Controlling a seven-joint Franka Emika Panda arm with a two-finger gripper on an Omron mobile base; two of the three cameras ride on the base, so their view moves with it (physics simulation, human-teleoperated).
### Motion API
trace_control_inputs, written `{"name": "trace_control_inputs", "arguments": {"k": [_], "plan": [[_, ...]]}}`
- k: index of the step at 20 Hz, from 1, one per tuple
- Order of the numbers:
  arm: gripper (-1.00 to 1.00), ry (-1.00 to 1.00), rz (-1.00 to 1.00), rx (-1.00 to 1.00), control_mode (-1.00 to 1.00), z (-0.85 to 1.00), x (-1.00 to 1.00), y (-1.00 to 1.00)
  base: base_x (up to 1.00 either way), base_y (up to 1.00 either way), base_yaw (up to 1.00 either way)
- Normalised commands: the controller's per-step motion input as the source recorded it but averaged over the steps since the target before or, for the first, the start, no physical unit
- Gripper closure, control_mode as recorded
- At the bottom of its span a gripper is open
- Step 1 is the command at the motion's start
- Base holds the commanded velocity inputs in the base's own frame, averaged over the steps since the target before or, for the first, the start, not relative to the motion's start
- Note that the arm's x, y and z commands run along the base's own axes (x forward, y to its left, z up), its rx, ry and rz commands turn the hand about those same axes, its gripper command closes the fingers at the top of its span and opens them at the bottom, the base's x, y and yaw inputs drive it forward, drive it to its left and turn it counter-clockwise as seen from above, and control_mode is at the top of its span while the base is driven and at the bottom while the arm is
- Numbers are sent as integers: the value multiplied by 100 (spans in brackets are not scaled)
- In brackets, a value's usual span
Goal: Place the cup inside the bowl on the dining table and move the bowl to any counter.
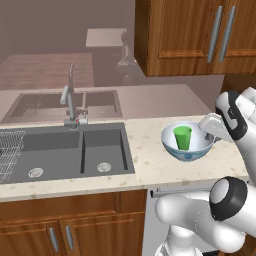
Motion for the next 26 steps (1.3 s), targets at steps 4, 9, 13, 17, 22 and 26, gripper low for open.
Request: {"name": "trace_control_inputs", "arguments": {"k": [4,9,13,17,22,26], "plan": [[100,0,0,0,100,0,0,0,44,14,-5],[100,0,0,0,100,0,0,0,5,4,-1],[100,0,0,0,100,0,0,0,0,0,0],[100,0,0,0,100,0,0,0,0,0,0],[100,0,0,0,-100,0,0,0,0,0,0],[100,0,0,0,-100,-2,0,1,0,0,0]]}}
